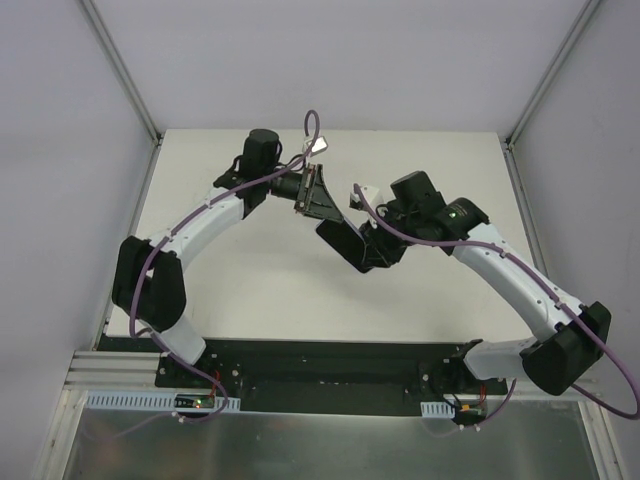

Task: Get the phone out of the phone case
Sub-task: Pick up the phone at the center of the board.

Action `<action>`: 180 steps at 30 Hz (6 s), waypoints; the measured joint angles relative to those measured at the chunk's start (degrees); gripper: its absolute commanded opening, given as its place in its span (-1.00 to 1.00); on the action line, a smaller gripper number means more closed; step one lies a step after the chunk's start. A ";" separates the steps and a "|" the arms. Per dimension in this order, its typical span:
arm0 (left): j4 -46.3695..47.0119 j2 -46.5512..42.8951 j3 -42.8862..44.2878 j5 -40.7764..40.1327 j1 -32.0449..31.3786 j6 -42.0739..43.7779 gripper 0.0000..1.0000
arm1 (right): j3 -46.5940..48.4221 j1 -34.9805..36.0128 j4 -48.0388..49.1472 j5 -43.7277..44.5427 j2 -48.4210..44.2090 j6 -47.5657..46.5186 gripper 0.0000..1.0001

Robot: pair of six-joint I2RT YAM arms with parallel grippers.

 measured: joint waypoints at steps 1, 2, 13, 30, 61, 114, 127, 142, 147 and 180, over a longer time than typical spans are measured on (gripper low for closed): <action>0.90 0.22 -0.31 0.00 0.00 -1.16 -0.82 | 0.00 0.00 -0.17 0.28 0.00 0.00 -1.00; 1.70 0.48 -0.57 0.02 0.00 -2.36 -0.94 | 0.00 0.04 -0.28 0.50 0.02 0.00 -1.00; 6.05 2.54 -3.56 -2.43 0.13 -12.44 -1.00 | 0.00 1.18 -1.55 4.52 0.90 0.00 -1.00; -5.27 10.03 -5.11 -16.35 -0.52 -19.50 -1.00 | 4.61 4.24 3.78 5.77 1.86 -1.70 -1.00; -35.67 -12.00 4.07 -6.40 3.13 53.88 0.36 | 0.74 -12.52 5.60 -24.11 -5.18 6.56 -1.00; -52.74 -18.08 7.39 -25.16 -14.51 77.53 -1.00 | -9.42 -17.11 32.94 -56.63 1.88 34.49 -1.00; -50.14 -17.53 7.61 -25.64 -9.86 77.42 0.28 | -10.36 -17.07 34.99 -50.75 -0.26 36.00 -1.00; -37.00 -11.06 6.10 -6.67 -1.49 59.41 0.74 | -10.32 -17.07 32.68 -42.82 -4.22 32.59 -1.00; -29.14 -8.33 5.49 -3.04 -1.49 48.11 0.32 | -10.32 -17.07 30.80 -40.06 -4.31 29.51 -1.00; -40.41 -3.54 14.36 -8.02 -4.66 54.31 -1.00 | -9.84 -12.04 14.80 -24.46 -8.04 8.39 0.54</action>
